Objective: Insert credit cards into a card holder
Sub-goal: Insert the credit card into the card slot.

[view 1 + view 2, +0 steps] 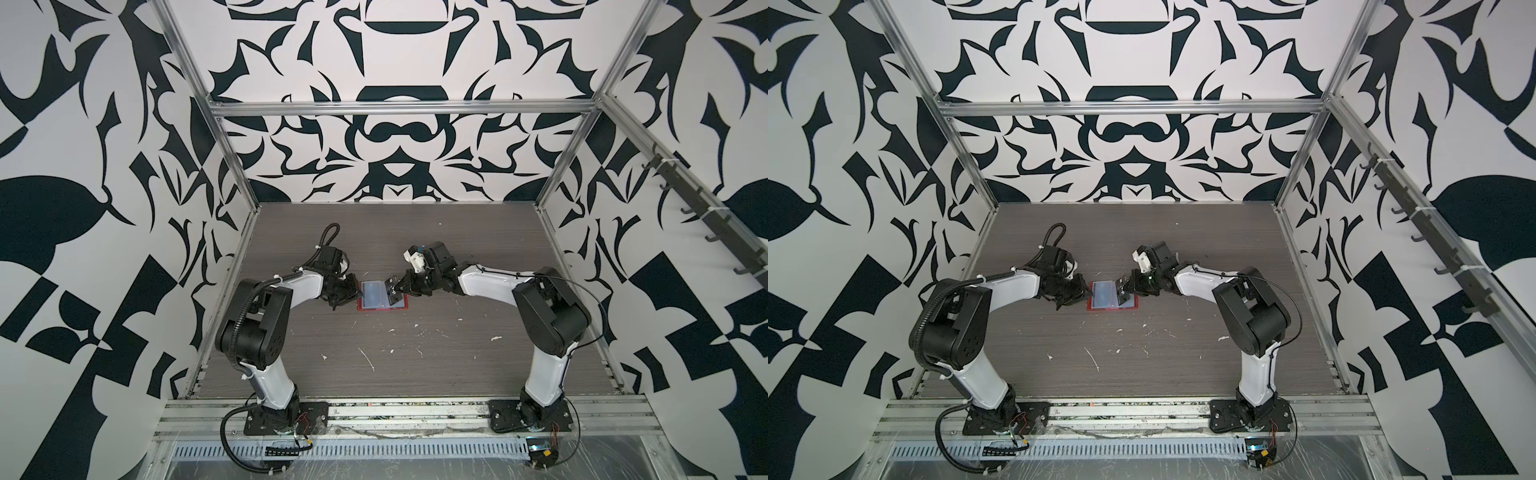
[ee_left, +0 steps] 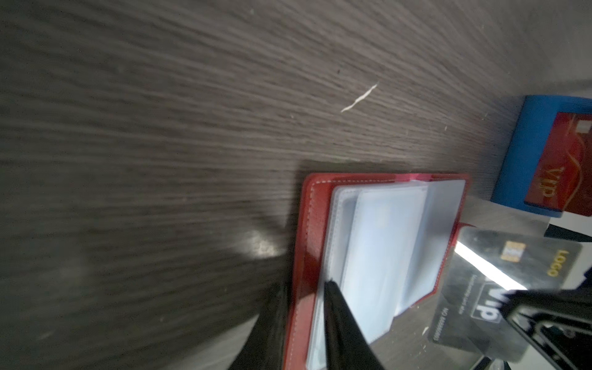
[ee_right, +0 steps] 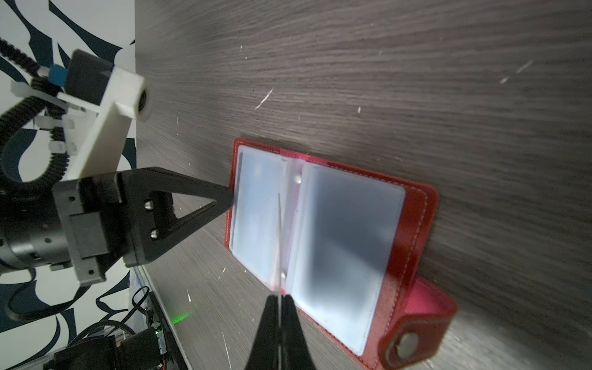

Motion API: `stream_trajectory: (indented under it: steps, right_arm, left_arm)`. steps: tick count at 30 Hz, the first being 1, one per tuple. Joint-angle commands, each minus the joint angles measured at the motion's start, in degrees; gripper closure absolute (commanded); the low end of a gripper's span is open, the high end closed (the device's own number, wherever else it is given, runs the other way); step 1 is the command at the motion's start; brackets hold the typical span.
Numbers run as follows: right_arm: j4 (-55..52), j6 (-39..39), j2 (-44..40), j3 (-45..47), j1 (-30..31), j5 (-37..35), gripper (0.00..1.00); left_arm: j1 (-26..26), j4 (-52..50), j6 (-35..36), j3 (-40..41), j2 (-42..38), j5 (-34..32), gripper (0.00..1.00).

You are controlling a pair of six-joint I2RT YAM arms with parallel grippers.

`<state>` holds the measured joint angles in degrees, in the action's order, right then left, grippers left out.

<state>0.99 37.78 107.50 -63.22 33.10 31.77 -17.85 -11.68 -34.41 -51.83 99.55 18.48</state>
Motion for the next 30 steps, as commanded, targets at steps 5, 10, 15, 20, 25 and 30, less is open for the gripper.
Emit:
stream_trajectory:
  steps: [5, 10, 15, 20, 25, 30]
  right_arm:
    - [3.0, 1.5, 0.7, 0.1, 0.3, 2.0, 1.0]
    - [3.7, 1.9, 1.4, 0.4, 0.4, 2.5, 1.0]
    - [4.1, 2.2, 1.7, 0.7, 0.4, 2.2, 1.0]
    - [4.9, 2.9, 2.4, 0.8, 0.4, 2.4, 1.0]
    - [5.9, 3.6, 3.2, 0.9, 0.5, 2.5, 1.0]
    - [7.0, 4.5, 2.9, 1.5, 0.4, 1.7, 1.0]
  left_arm:
    - [0.1, -0.7, -0.5, 1.5, 2.1, -1.2, 0.86]
    - [0.1, -0.6, -0.7, 2.3, 2.0, -1.2, 0.94]
    - [0.2, -0.6, -0.9, 3.0, 1.5, -1.1, 1.0]
    - [0.1, -0.4, -1.1, 3.8, 1.0, -0.8, 1.0]
    - [0.2, -0.3, -1.1, 4.3, 0.7, -0.3, 1.0]
    - [0.1, -0.4, -1.1, 4.6, 0.5, -0.2, 1.0]
